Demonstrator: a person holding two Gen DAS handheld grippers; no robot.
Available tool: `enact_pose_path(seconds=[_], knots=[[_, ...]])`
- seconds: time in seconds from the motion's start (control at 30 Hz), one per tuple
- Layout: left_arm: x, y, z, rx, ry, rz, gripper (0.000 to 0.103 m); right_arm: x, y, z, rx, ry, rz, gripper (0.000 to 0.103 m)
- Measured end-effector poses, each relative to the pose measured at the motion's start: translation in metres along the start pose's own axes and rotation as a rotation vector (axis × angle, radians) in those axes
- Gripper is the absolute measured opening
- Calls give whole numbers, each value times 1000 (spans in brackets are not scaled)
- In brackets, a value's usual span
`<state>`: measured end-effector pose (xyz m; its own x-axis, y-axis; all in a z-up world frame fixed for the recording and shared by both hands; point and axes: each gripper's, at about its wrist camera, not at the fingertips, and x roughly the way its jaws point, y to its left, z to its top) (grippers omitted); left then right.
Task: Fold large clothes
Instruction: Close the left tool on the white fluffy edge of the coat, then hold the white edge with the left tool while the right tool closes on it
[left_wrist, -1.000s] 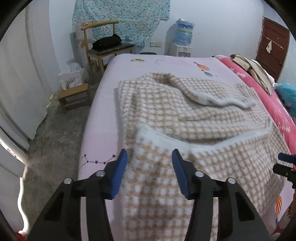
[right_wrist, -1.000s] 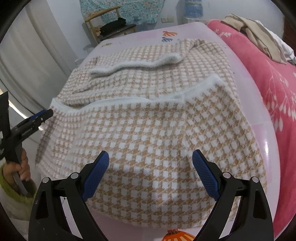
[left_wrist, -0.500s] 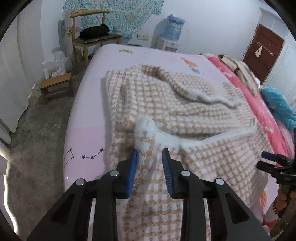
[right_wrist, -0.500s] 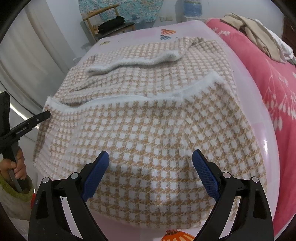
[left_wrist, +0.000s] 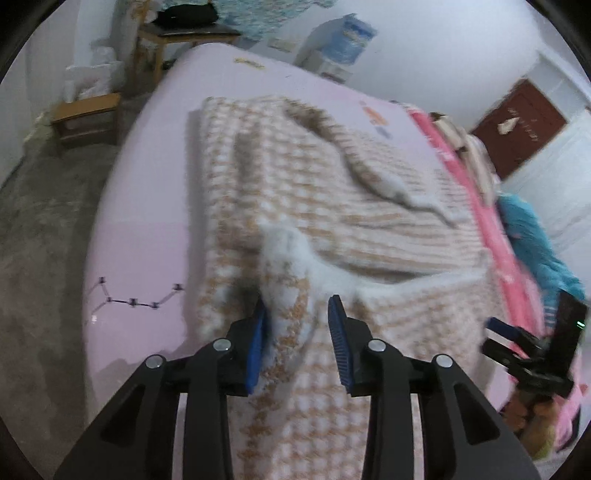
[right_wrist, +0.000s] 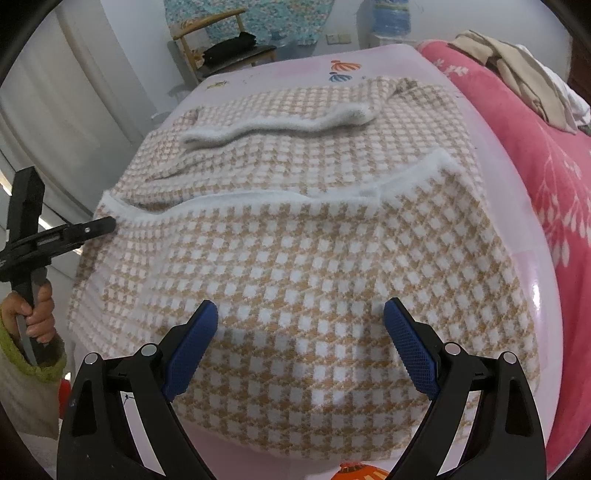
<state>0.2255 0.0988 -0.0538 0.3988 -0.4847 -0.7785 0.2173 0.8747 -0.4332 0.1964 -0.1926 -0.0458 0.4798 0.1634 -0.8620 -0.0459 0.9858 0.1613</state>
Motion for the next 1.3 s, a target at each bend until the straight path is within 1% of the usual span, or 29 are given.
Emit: enact_pose_path(seconds=[0.03, 0.07, 0.13, 0.2, 0.3, 0.33, 0.43, 0.5, 0.53, 0.6, 0.73, 0.77, 0.83, 0.93, 0.97, 1.07, 1.17, 1.23, 1.3], knots=[[-1, -1, -1, 11, 4, -14, 33, 1, -2, 0, 5, 2, 2, 87], [1, -1, -2, 15, 12, 2, 34, 1, -4, 0, 9, 4, 3, 87], [10, 2, -2, 11, 45, 68, 34, 3, -6, 0, 14, 8, 9, 87], [12, 1, -1, 10, 36, 67, 34, 3, -6, 1, 14, 7, 8, 87], [14, -5, -2, 29, 35, 100, 34, 3, -6, 1, 17, 10, 9, 87], [13, -9, -3, 47, 30, 111, 34, 3, -6, 1, 15, 10, 10, 87], [7, -26, -10, 126, -1, 85, 34, 3, -7, 0, 12, 14, 12, 87], [9, -35, -13, 177, 0, 114, 34, 3, -8, 0, 16, 14, 15, 87], [10, -39, -15, 202, -2, 152, 34, 3, -9, -1, 19, 14, 18, 87], [10, -46, -18, 242, -11, 186, 34, 3, -10, -2, 22, 10, 22, 87], [9, -57, -24, 309, -32, 186, 34, 2, -12, -4, 27, 7, 25, 87], [11, -58, -25, 320, -30, 198, 34, 1, -12, -4, 28, 7, 25, 87], [18, -57, -24, 321, -17, 237, 34, 0, -13, -5, 28, 7, 21, 87], [23, -50, -17, 282, -6, 290, 34, -1, -11, -5, 27, 3, 9, 87], [25, -48, -15, 262, -1, 297, 36, -2, -11, -5, 27, 2, 5, 87], [24, -41, -12, 207, 2, 299, 36, -8, -9, -8, 18, -12, -17, 87], [21, -42, -14, 197, -13, 337, 35, -24, -17, -11, 12, -58, -49, 87], [20, -45, -16, 201, -26, 361, 33, -36, -29, -11, 26, -93, -61, 83], [20, -48, -18, 216, -33, 378, 29, -46, -44, -7, 45, -127, -79, 80]])
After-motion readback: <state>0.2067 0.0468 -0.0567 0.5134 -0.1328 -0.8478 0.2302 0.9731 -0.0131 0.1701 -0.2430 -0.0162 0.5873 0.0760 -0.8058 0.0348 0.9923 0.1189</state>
